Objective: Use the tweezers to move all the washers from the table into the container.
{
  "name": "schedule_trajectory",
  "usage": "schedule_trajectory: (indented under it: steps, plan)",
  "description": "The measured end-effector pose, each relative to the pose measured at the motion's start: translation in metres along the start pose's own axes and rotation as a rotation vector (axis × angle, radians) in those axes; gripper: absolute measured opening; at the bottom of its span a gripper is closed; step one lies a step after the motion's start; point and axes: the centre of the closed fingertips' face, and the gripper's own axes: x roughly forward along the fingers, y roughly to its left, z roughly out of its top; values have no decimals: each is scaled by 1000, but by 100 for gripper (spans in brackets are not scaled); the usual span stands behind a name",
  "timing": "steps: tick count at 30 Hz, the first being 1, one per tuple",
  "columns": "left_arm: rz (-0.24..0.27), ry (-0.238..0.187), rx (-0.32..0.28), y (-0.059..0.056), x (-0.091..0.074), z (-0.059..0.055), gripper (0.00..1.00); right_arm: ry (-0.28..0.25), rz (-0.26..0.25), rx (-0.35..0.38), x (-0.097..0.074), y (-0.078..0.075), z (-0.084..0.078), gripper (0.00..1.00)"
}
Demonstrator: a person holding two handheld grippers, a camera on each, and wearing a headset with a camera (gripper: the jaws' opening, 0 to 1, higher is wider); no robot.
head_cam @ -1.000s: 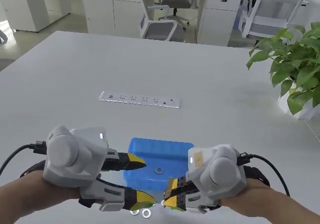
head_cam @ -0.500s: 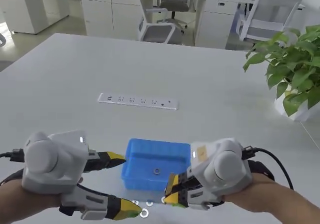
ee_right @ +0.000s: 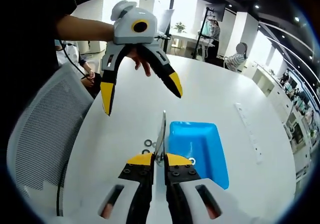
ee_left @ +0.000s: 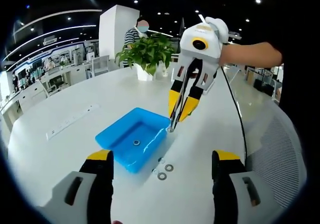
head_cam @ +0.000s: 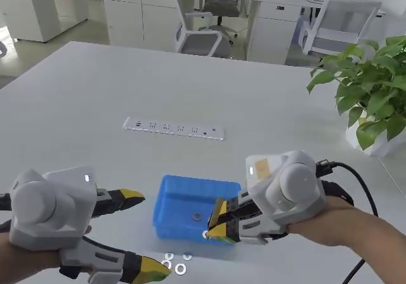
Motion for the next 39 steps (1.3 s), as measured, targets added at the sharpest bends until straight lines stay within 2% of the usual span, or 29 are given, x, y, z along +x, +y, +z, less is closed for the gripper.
schedule_trajectory:
  steps: [8, 20, 28, 39]
  plan:
    - [11, -6, -12, 3, -6, -3, 90, 10, -9, -13, -2, -16, -1, 8]
    - [-9, -17, -35, -10, -9, 2, 98, 17, -35, -4, 4, -41, -15, 8]
    - [-15, -23, -48, -14, -9, 4, 99, 29, -38, 6, 14, -52, -28, 8]
    - [-18, -15, -51, -6, -5, 0, 99, 36, -36, 22, 27, -64, -42, 8]
